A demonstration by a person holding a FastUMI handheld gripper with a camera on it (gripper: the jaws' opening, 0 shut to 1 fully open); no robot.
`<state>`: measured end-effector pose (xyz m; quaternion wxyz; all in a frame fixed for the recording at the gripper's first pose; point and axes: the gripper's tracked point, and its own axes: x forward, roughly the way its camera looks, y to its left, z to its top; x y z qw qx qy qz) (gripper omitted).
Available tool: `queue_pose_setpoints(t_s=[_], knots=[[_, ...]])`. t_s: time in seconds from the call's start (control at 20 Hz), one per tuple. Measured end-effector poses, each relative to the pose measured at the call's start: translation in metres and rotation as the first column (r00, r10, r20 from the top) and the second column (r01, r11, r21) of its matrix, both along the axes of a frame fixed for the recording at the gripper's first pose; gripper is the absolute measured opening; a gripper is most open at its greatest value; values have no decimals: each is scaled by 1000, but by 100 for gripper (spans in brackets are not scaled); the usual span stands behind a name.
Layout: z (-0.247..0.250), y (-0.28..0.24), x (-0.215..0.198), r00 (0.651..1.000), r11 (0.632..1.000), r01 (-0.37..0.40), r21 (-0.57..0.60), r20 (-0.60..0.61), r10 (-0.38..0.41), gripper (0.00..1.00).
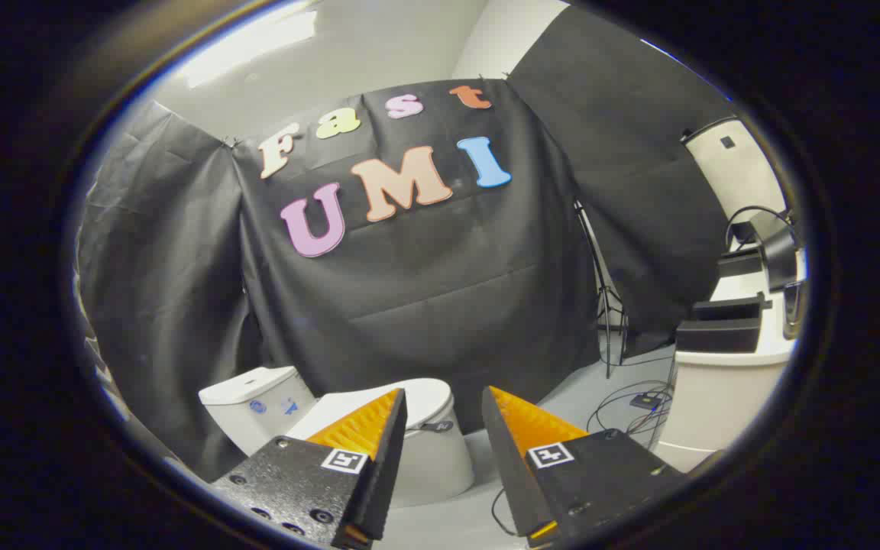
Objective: Open the toilet lid.
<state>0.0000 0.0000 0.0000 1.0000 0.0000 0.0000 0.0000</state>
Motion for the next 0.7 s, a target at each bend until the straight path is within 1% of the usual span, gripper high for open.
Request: queue_pose_setpoints(t_s=[0.3, 0.7], knots=[[1, -2, -3, 1000, 1000, 10, 14, 10, -10, 61], [-3, -5, 1, 1000, 999, 22, 27, -14, -22, 61]])
